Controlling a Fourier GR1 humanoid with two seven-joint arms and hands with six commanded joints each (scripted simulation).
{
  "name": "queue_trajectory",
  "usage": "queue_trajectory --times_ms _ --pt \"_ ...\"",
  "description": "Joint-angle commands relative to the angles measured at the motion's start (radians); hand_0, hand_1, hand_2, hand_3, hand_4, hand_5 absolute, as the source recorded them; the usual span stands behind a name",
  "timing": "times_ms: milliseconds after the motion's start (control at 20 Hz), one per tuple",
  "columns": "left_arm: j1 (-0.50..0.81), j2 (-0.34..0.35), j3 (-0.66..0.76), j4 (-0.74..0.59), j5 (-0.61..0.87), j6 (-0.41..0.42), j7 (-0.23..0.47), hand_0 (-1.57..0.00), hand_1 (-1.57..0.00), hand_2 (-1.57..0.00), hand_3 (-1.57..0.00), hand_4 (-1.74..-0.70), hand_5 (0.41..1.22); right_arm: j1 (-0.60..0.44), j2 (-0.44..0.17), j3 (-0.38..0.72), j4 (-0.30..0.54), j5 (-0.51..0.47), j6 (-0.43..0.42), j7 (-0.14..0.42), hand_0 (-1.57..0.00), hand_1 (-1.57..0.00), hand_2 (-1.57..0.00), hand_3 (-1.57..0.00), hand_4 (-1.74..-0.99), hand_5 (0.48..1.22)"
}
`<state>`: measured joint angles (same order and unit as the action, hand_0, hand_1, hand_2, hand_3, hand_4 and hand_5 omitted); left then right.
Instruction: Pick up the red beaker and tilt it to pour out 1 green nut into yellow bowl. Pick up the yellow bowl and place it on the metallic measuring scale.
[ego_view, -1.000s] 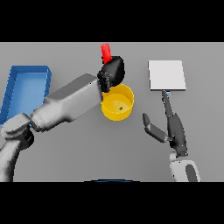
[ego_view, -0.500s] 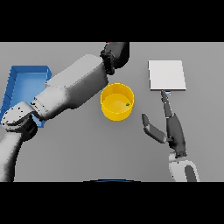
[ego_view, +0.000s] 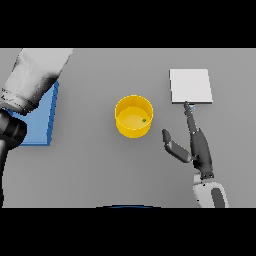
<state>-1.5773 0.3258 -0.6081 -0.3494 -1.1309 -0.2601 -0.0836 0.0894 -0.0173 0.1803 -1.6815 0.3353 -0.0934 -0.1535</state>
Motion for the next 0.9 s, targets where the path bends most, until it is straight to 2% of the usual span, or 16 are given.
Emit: queue_trajectory --times_ms 0,250,300,450,500,650,700,850 --pt "0.005 0.027 0.055 0.017 0.044 0.013 0.019 -1.57 -1.57 -1.57 -1.43 -1.74 1.221 -0.017 0.007 -0.002 0.010 0.003 -0.008 0.016 0.00 0.00 0.00 0.00 -0.999 0.665" --pt "0.098 0.162 0.286 0.053 0.244 0.119 0.139 -1.57 -1.57 -1.57 -1.45 -1.74 1.221 -0.010 0.022 -0.008 0.025 -0.039 0.006 -0.012 0.00 0.00 0.00 0.00 -0.996 0.664" --pt "0.133 0.189 0.328 0.057 0.286 0.142 0.147 -1.57 -1.57 -1.57 -1.43 -1.74 1.221 -0.013 0.020 -0.013 0.020 -0.052 0.013 -0.008 0.00 0.00 0.00 0.00 -1.012 0.659" --pt "0.230 0.255 0.425 0.036 0.377 0.203 0.236 -1.57 -1.57 -1.57 -1.42 -1.74 1.221 -0.031 0.008 -0.011 0.025 -0.029 0.005 0.014 0.00 0.00 0.00 0.00 -1.044 0.654" --pt "0.267 0.261 0.466 0.027 0.420 0.225 0.280 -1.57 -1.57 -1.57 -1.43 -1.74 1.221 -0.033 0.010 -0.008 0.024 -0.024 0.002 0.012 0.00 0.00 0.00 0.00 -1.050 0.653" --pt "0.396 0.269 0.555 -0.035 0.528 0.290 0.320 -1.57 -1.57 -1.57 -1.46 -1.74 1.221 -0.026 0.008 0.001 0.024 -0.007 -0.001 0.019 0.00 0.00 0.00 0.00 -1.048 0.652" --pt "0.436 0.265 0.581 -0.062 0.560 0.298 0.354 -1.57 -1.57 -1.57 -1.47 -1.74 1.221 -0.036 0.003 -0.007 0.033 -0.007 -0.005 0.019 0.00 0.00 0.00 0.00 -1.047 0.651" --pt "0.563 0.253 0.634 -0.194 0.645 0.323 0.393 -1.57 -1.57 -1.57 -1.48 -1.74 1.221 -0.018 -0.001 0.009 0.011 0.028 -0.017 0.026 0.00 0.00 0.00 0.00 -1.054 0.648"
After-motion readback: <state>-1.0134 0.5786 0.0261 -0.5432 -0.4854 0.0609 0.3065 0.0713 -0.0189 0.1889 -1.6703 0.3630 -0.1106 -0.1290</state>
